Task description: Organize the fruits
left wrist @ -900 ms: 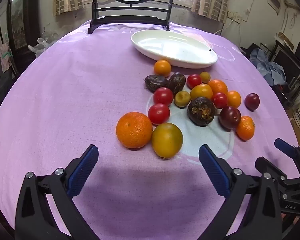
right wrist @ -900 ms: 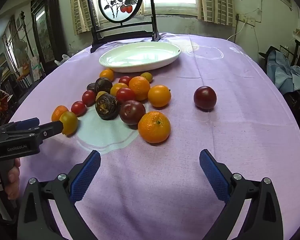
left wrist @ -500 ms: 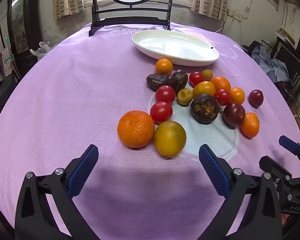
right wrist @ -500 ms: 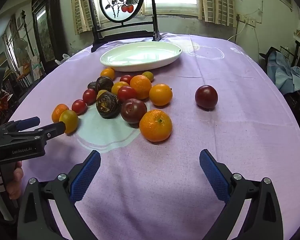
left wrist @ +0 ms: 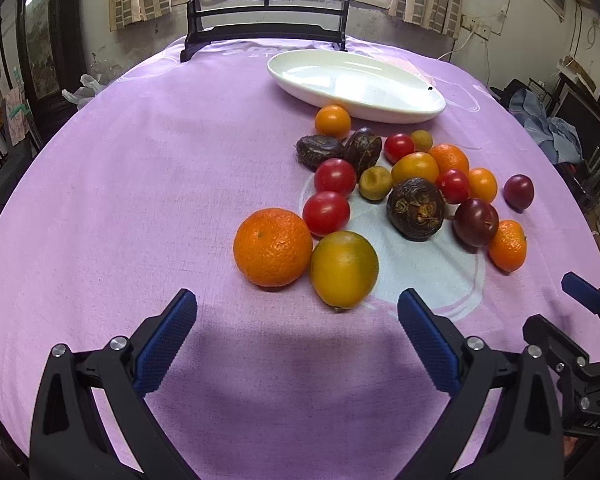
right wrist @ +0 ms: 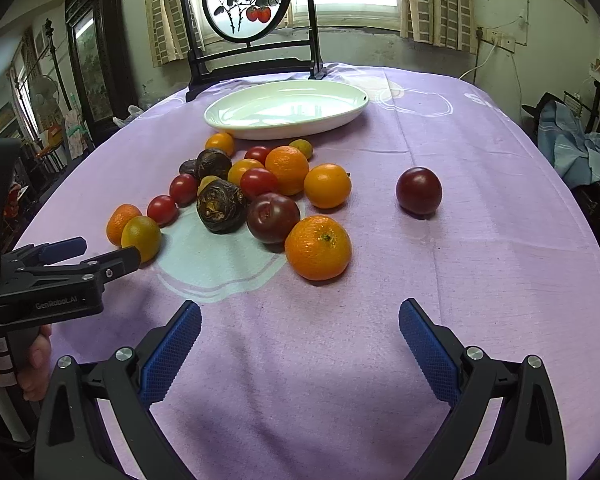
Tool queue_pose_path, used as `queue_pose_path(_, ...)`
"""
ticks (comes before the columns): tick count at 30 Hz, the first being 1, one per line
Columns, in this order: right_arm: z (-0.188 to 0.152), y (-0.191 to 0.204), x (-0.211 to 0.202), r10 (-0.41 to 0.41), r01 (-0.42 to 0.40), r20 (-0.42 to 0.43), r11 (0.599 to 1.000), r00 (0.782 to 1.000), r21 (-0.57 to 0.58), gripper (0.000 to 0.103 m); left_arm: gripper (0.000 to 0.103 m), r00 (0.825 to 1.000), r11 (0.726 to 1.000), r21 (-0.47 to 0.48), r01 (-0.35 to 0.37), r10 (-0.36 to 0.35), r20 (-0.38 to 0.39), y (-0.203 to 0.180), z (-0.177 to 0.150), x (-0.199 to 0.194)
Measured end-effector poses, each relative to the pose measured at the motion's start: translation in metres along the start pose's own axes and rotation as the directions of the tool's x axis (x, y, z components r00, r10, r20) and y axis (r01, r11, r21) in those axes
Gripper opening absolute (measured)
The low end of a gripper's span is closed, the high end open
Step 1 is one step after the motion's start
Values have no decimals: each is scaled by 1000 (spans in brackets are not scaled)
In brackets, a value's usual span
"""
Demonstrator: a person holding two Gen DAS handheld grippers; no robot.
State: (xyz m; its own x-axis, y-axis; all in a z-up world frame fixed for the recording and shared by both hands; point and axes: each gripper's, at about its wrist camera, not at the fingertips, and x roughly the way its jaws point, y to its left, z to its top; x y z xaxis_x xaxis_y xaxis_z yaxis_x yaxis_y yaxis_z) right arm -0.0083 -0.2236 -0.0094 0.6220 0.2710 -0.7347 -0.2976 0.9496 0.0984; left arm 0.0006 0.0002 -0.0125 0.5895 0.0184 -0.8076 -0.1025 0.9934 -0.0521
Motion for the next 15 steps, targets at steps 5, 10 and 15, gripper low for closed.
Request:
queue_pose_path(5, -2, 1, 1, 21, -21, -3, 1000, 1000, 2, 99, 98, 1000, 1000, 0, -3, 3, -9, 1, -1, 5)
queue_pose_path(10, -1, 0, 2, 24, -24, -14, 1000, 1000, 7, 99, 98, 1000, 1000, 2, 0, 0, -15, 0, -3, 6)
queue_pose_path(15, -1, 3, 0, 30, -30, -11, 1000, 999, 1, 99, 98, 1000, 1000, 9, 3, -3, -15, -1, -4, 5)
